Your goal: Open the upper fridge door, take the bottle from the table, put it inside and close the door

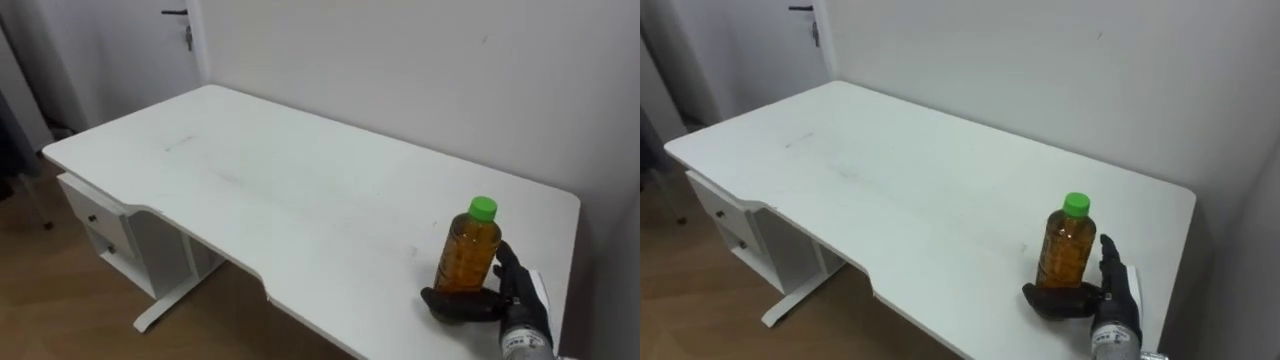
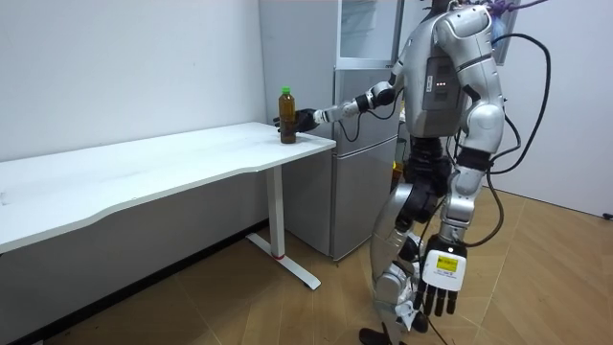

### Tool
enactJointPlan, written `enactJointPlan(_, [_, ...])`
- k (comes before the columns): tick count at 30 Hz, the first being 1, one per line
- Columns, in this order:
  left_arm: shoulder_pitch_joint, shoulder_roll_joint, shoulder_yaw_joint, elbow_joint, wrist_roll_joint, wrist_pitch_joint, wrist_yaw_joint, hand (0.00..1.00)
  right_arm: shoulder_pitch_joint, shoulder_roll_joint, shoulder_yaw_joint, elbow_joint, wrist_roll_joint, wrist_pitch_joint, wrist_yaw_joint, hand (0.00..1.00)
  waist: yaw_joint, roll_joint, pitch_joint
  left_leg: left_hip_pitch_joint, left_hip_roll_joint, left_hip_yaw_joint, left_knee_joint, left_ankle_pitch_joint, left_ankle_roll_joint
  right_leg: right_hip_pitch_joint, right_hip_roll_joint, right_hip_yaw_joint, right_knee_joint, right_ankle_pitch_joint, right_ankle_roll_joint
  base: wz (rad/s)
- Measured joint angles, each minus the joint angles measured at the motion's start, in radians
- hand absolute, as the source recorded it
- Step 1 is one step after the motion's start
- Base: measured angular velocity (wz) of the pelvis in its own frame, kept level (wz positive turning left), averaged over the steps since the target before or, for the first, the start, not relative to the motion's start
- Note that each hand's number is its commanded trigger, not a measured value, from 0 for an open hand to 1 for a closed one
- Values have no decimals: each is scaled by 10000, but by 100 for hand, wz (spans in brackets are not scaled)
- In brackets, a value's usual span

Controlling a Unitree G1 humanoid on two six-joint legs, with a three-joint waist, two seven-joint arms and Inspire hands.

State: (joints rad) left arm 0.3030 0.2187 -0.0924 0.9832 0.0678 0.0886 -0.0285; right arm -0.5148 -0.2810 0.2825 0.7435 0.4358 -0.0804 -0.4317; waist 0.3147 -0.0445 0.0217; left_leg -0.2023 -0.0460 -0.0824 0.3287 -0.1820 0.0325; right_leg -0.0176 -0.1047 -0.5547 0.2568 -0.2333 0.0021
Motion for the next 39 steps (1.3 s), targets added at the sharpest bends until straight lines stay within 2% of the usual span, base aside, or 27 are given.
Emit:
enactJointPlan(4, [-2, 47, -103, -19, -501, -85, 39, 0, -2, -16, 100, 0, 5, -140, 70, 0, 14, -68, 10, -8, -3, -9, -5, 0, 0, -19, 5, -5, -6, 0, 0, 0])
enactJointPlan(15, [78, 132, -114, -60, -1071, -98, 45, 0, -135, 17, 101, -30, 6, -135, 177, 0, 239, -125, 40, -67, -4, -15, -14, -3, 0, -55, 13, -5, 9, 1, 0, 0])
enactJointPlan(16, [118, 138, -115, -54, -1155, -96, 46, 0, -167, 25, 114, -71, 55, -131, 222, 18, 256, -124, 39, -96, -2, -20, -5, -3, 0, -77, 10, -19, 11, 1, -1, 4])
enactJointPlan(17, [155, 149, -115, -55, -1180, -93, 47, 0, -170, 40, 127, -131, 123, -129, 276, 100, 281, -120, 37, -119, -4, -32, 7, -2, 0, -87, 14, -47, 12, 3, -2, 5])
enactJointPlan(22, [223, 180, -110, 5, -1283, -69, 48, 0, -218, 30, 199, -159, 235, -129, 302, 100, 437, -112, 33, -134, -21, -64, 12, -2, 0, -78, 13, -156, 47, 4, -1, 4])
enactJointPlan(33, [221, 275, -108, 172, -1448, -53, 47, 0, -277, 16, 495, -162, 375, -26, 1083, 100, 468, -111, 29, -129, -30, -106, -4, -2, -1, -46, 6, -213, 41, 4, -1, 1])
enactJointPlan(39, [223, 279, -96, 185, -1400, 3, 48, 0, -301, 17, 495, -164, 349, 187, 1297, 100, 473, -136, 17, -6, -34, -87, -14, -2, -1, 30, 6, -204, 30, 5, 2, 0])
